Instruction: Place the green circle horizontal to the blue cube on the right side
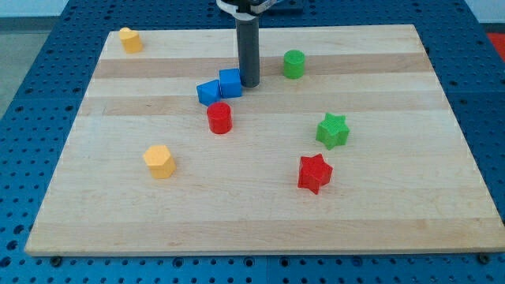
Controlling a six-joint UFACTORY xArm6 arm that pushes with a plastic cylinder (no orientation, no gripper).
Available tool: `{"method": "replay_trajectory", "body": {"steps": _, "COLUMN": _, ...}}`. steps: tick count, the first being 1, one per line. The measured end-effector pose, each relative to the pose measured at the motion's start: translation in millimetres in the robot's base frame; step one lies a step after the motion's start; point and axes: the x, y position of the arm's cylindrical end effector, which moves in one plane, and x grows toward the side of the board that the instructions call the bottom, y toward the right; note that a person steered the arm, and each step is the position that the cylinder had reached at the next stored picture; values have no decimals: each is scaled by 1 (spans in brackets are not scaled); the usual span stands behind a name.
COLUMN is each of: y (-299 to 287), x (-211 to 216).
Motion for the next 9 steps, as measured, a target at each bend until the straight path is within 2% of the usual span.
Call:
{"method": "replay_trajectory", "body": {"steps": 2, "y": 9, "x": -56}}
{"method": "replay_trajectory", "body": {"steps": 4, "y": 48, "x": -78}}
{"method": "replay_trajectory", "body": {"steps": 6, "y": 95, "x": -81}}
{"method": "replay_trajectory", "body": {"steps": 7, "y": 95, "x": -79}}
{"method": "replay_trajectory", "body": {"steps": 9, "y": 58, "x": -41}}
